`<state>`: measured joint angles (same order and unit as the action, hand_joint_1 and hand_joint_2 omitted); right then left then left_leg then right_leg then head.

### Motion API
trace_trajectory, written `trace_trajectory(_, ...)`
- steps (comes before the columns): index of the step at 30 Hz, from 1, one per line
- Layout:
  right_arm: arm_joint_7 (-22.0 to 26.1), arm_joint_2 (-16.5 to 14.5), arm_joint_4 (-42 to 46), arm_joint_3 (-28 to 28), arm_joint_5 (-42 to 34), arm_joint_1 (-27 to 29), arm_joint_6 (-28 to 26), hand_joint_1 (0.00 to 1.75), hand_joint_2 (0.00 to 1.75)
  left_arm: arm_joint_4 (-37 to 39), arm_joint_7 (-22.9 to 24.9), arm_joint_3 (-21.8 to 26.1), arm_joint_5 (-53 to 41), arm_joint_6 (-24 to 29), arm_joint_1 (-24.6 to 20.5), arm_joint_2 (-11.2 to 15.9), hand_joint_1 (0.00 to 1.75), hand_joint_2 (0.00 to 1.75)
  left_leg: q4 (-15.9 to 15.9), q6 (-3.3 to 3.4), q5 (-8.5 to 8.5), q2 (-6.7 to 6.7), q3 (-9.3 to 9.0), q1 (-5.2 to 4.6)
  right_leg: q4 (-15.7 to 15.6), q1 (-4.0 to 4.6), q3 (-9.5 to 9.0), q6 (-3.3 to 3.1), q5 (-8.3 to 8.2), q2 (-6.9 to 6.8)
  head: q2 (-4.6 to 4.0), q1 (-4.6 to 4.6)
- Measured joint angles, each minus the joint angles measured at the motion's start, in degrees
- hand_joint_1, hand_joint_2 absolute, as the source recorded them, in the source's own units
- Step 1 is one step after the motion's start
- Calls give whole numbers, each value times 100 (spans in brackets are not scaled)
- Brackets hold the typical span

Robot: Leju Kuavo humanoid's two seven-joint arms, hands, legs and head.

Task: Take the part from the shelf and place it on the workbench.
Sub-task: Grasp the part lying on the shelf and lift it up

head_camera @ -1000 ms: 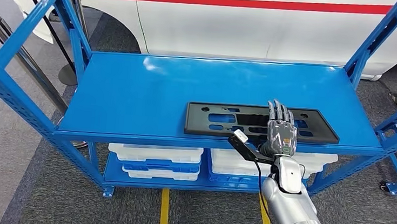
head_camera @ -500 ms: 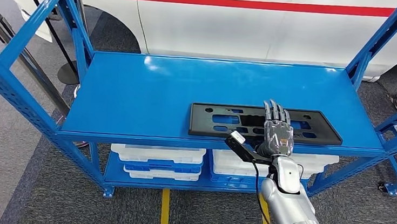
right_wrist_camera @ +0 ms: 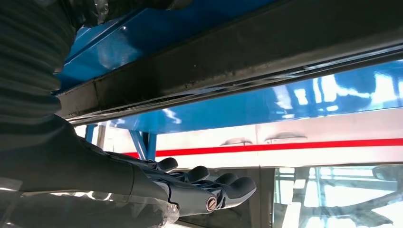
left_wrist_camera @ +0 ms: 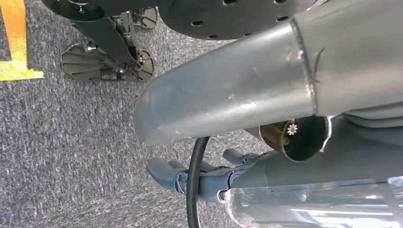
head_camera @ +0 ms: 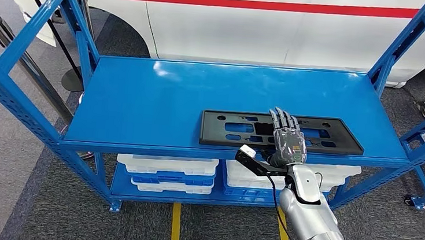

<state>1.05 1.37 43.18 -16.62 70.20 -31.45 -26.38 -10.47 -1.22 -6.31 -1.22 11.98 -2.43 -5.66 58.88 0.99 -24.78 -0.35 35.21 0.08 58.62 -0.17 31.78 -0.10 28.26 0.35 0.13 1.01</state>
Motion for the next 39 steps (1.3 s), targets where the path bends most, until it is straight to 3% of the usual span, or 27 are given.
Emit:
trace_trajectory(11,-16,23,-83,-185,-23,-108,173,0,175,0,-1,9,21,-5,1,0,0,0,-2,0,0,1,-10,7,0,1,-9,-1,0,1,0,0)
trace_trajectory(20,-337,38,-193,-316,18,-232,284,0,175,-1,-2,15,39,-3,1,0,0,0,-2,0,0,1,-21,7,-1,1,-20,0,1,1,0,0)
trace_trajectory(21,-344,41,-204,-329,21,-240,285,21,175,-1,-2,16,39,-3,0,0,0,0,-2,0,0,1,-22,7,-1,1,-22,0,1,1,0,0)
trace_trajectory(24,-360,49,-233,-361,25,-255,292,138,175,0,-3,18,39,-3,1,0,0,0,-2,1,0,1,-25,7,-2,0,-25,0,1,1,0,0)
trace_trajectory(25,-370,51,-243,-367,23,-256,294,154,175,0,-3,19,39,-3,1,0,0,0,-2,1,0,1,-25,7,-2,0,-26,1,0,1,0,0)
trace_trajectory(28,-409,57,-275,-383,1,-252,287,148,175,0,-5,26,40,-3,1,0,0,0,-2,1,0,0,-26,6,-1,0,-27,2,0,0,0,0)
trace_trajectory(39,-432,72,-269,-447,-58,-210,315,161,175,-1,-94,87,62,-3,5,0,0,0,-2,1,0,0,-21,6,-1,0,-23,6,1,0,0,0)
